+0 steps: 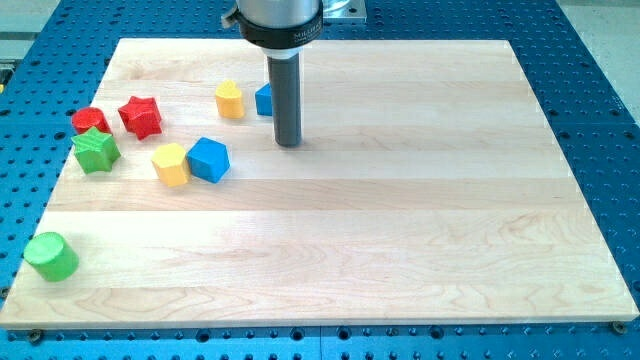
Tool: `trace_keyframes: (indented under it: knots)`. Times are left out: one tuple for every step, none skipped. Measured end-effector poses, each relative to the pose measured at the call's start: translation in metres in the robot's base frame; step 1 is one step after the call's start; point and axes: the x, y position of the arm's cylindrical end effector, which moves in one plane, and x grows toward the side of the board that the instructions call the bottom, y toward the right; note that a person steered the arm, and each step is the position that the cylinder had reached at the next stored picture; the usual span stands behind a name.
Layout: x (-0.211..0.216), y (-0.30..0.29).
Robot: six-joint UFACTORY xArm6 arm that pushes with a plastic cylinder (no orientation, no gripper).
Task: Separate the triangle from the group of blocks
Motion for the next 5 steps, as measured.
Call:
trace_keyframes:
  knots:
    - [0.012,0.003]
    - [0.017,0.004]
    - [-0.006,-0.038]
    - [-0.010,-0.066]
    - [-0.043,-0.057]
